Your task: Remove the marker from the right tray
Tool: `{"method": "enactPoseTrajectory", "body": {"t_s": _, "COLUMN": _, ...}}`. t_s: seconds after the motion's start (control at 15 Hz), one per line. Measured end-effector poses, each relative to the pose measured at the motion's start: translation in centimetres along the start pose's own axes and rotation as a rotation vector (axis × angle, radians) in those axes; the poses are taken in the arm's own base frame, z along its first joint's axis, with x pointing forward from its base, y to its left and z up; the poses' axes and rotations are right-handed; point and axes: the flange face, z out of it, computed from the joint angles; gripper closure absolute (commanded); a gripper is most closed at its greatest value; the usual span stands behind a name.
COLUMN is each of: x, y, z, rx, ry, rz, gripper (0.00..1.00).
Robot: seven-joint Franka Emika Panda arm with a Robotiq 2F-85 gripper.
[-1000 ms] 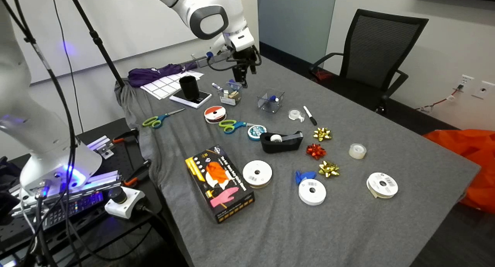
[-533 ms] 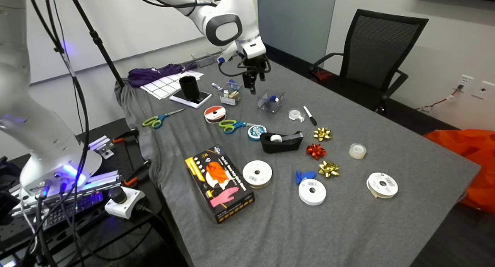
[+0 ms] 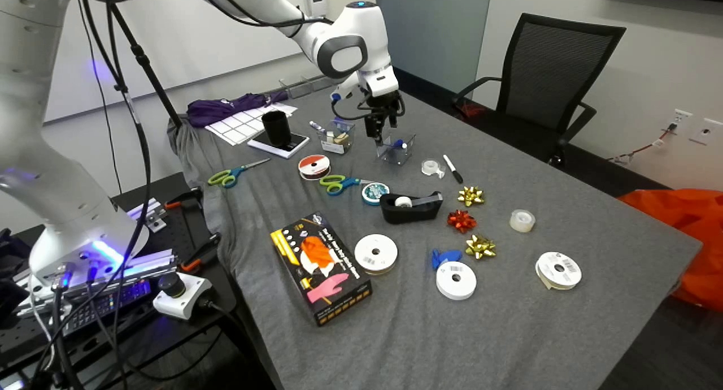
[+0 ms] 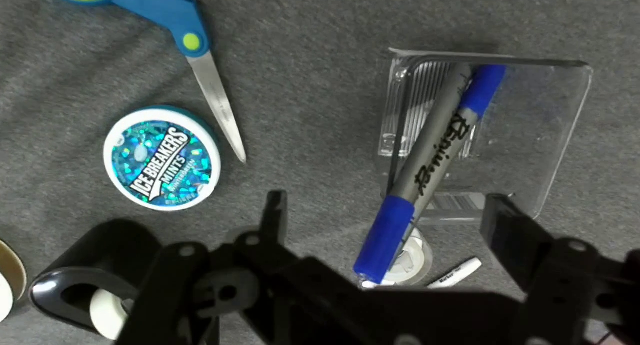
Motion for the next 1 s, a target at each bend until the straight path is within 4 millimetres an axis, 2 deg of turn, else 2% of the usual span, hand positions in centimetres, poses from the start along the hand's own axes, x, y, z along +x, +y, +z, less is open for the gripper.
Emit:
{"method": "enactPoseTrajectory", "body": {"t_s": 0.53, "x": 1.1, "y": -1.4, "z": 1.4, "rx": 0.006, "ry": 0.008, "rz": 0.043, "gripper": 0.00}}
{"method": "enactPoseTrajectory", "body": {"t_s": 0.6, "x": 1.4, "y": -1.4, "z": 1.6, "rx": 0.005, "ry": 0.011, "rz": 0.050, "gripper": 0.25}}
{"method": "enactPoseTrajectory", "body": {"t_s": 0.67, "x": 1.6, "y": -1.5, "z": 1.9, "rx": 0.002, "ry": 0.014, "rz": 0.055, "gripper": 0.26}}
{"method": "enactPoseTrajectory", "body": {"t_s": 1.0, "x": 2.2, "y": -1.7, "z": 3.1, "rx": -0.005, "ry": 0.024, "rz": 0.068, "gripper": 0.63}}
